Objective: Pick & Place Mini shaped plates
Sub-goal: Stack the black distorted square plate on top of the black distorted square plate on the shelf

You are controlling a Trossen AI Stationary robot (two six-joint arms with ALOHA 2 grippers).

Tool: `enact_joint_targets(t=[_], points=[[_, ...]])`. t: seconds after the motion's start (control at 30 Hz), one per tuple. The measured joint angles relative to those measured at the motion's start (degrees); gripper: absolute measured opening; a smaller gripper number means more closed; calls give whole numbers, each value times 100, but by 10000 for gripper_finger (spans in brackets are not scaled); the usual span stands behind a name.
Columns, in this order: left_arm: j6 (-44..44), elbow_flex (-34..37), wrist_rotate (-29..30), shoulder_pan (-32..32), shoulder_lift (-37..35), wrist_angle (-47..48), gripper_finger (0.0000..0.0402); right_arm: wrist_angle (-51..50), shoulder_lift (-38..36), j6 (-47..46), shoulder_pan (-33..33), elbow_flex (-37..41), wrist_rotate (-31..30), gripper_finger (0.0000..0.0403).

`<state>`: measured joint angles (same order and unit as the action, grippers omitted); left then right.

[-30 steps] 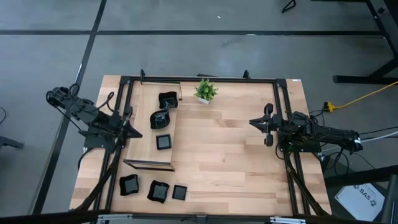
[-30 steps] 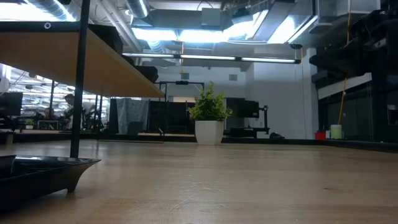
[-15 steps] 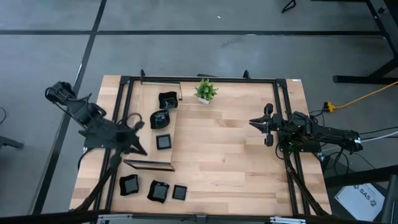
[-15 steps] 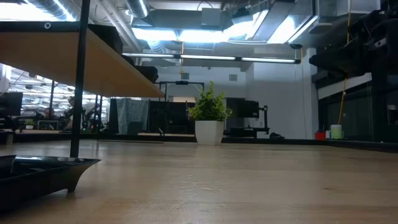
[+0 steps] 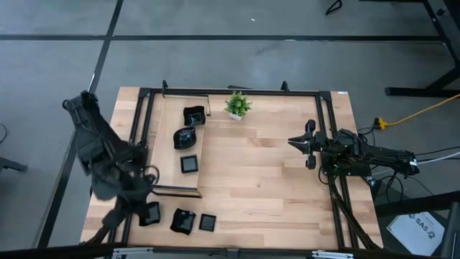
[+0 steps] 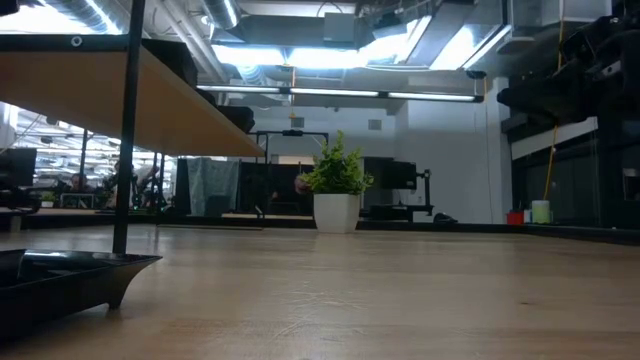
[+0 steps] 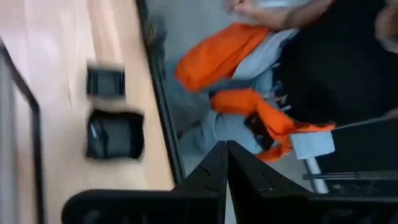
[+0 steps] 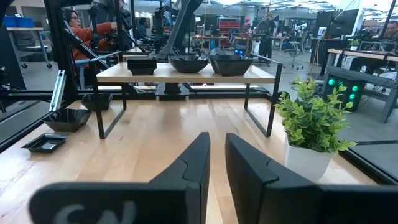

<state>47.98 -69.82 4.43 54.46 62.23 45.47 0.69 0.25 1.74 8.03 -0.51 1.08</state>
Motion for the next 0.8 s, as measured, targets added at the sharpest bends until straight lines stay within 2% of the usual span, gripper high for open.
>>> enact_joint_targets(t=[0.2, 0.37, 0.57, 0.8], points=[[1930, 2, 100, 771, 806, 216, 3, 0, -1, 0, -2, 0, 0, 53], [3197, 2, 171, 1265, 1482, 241, 3, 0, -1, 0, -2, 0, 0, 53], [4049, 2, 271, 1524, 2148, 242, 3, 0, 0, 0, -1, 0, 0, 53], [4751, 2, -224, 1527, 2664, 194, 3, 0, 1, 2, -1, 0, 0, 53]])
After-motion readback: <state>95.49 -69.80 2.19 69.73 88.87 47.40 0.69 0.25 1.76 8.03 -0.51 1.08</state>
